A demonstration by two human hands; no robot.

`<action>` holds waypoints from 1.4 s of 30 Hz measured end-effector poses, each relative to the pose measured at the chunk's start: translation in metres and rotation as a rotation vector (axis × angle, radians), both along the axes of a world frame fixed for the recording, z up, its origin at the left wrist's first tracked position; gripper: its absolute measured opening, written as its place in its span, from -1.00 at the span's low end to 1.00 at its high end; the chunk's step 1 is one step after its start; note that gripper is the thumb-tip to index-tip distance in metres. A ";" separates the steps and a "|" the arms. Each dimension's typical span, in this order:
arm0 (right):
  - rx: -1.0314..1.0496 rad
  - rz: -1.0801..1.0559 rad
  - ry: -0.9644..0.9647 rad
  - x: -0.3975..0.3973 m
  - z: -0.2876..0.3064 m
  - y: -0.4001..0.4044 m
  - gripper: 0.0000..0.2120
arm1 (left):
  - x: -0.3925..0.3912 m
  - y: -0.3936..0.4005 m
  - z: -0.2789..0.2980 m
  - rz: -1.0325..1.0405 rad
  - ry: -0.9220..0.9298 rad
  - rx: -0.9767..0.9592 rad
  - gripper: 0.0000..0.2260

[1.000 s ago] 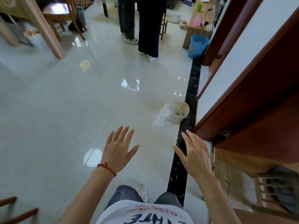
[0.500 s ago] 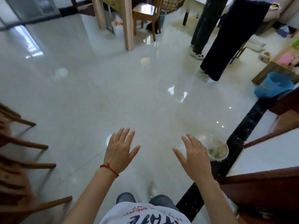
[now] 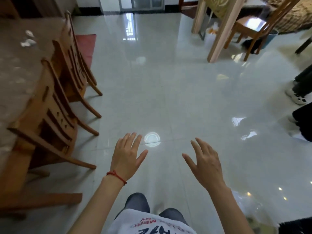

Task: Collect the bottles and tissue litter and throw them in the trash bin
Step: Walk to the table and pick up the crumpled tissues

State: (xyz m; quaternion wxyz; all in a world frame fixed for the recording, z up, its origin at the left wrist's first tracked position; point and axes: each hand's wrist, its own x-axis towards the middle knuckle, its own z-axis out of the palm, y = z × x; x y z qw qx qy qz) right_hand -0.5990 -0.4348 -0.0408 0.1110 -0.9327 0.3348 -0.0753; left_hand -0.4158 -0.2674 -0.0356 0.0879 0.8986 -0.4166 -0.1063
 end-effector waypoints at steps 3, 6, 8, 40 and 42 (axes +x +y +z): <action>0.013 0.052 0.010 0.020 -0.003 -0.016 -0.35 | 0.014 -0.008 -0.001 0.041 0.003 0.020 -0.34; 0.017 0.074 0.017 0.041 -0.004 -0.034 -0.35 | 0.030 -0.023 -0.001 0.051 -0.011 0.021 -0.34; 0.014 0.081 0.023 0.060 -0.006 -0.050 -0.34 | 0.048 -0.040 -0.004 0.056 -0.006 0.022 -0.34; 0.014 0.178 -0.005 0.522 -0.008 -0.419 -0.32 | 0.488 -0.391 -0.016 0.151 -0.016 0.013 -0.32; 0.008 0.189 -0.007 0.549 -0.005 -0.448 -0.36 | 0.512 -0.417 -0.013 0.157 -0.025 0.000 -0.32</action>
